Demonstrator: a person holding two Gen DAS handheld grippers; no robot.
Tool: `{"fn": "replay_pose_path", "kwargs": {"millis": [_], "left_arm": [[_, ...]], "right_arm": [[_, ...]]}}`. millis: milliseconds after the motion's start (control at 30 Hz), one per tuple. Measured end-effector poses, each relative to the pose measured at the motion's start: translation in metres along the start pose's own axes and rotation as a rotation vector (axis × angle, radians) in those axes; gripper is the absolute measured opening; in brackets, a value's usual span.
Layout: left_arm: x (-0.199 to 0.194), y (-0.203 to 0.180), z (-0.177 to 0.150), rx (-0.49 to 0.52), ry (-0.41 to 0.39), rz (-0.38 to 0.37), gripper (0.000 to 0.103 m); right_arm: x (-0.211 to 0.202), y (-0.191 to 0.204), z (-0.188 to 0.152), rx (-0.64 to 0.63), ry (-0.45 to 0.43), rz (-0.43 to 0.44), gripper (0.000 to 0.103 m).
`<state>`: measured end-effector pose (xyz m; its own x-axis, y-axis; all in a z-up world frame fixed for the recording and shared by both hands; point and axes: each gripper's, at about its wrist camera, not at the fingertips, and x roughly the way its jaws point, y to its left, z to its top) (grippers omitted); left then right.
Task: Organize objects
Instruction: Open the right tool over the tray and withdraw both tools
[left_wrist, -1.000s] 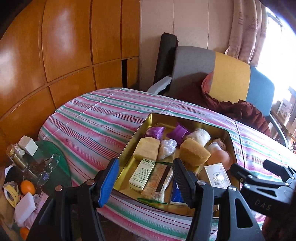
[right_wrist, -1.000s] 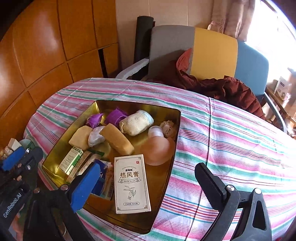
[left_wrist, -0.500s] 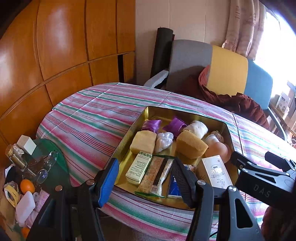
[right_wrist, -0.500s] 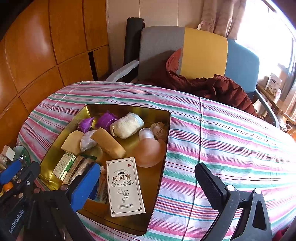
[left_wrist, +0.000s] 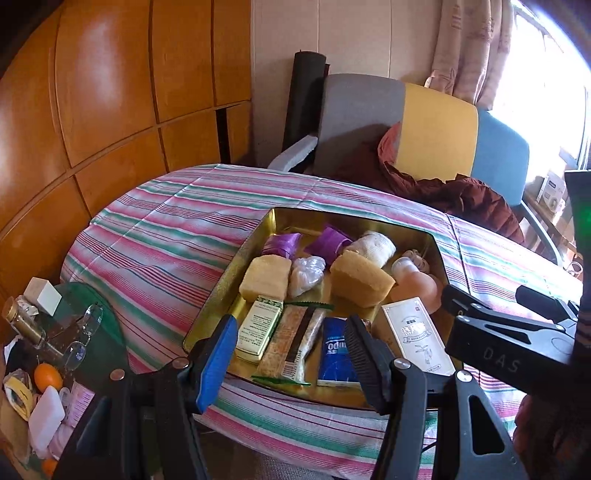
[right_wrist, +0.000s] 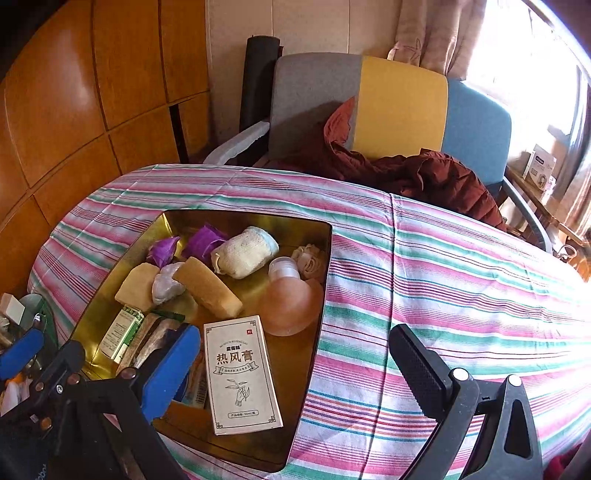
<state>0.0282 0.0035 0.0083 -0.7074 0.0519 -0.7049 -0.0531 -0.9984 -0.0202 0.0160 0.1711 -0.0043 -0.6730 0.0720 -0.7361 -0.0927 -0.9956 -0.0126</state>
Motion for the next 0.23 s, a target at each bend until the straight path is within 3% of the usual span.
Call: {"fn": "replay_pose_path", "kwargs": {"millis": [233], "left_arm": [[-0.0006,-0.0037,-0.0017,0.016,-0.021,0.025,0.061]], "right_arm": [[0.0007,-0.0007,-0.0009,0.0,0.0,-0.004,0.103]]}}
